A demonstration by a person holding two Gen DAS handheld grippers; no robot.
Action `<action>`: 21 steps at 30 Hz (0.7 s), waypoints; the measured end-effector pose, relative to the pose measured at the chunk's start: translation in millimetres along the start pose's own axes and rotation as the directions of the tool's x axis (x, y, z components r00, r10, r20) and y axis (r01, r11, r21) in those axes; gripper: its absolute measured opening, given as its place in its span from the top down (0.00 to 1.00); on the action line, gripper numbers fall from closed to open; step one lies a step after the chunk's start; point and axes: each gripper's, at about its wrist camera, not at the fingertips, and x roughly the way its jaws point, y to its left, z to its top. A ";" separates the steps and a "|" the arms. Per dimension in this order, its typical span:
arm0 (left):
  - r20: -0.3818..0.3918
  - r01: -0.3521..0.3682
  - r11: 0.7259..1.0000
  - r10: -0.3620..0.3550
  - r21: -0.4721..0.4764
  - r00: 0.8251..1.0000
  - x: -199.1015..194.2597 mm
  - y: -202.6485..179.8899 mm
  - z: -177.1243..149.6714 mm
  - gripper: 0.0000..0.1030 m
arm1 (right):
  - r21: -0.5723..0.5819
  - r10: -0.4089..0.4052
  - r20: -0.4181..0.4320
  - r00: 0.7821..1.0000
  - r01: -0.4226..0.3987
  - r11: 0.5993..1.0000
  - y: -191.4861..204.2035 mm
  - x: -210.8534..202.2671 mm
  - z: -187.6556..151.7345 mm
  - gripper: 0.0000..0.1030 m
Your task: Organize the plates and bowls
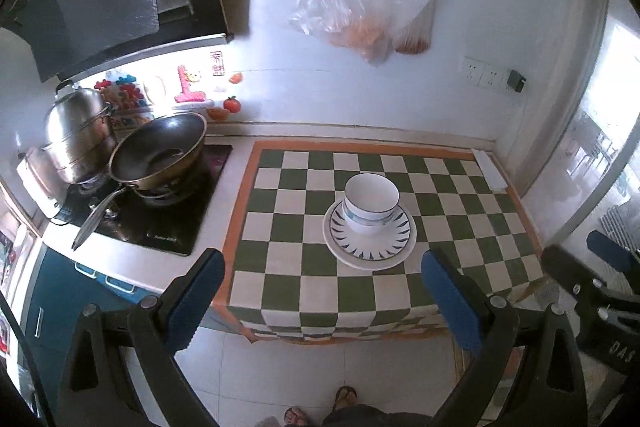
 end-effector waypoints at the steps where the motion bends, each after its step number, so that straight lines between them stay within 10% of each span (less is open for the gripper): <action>1: 0.005 -0.007 1.000 0.007 0.008 1.000 -5.9 2.0 -3.5 0.02 | 0.005 -0.001 0.008 1.000 0.001 1.000 1.3 -7.4 -2.0 0.05; 21: 0.043 -0.037 0.998 0.035 0.044 0.998 -47.2 24.7 -36.2 0.02 | 0.022 -0.053 0.045 0.998 0.052 0.998 31.4 -64.5 -34.6 0.04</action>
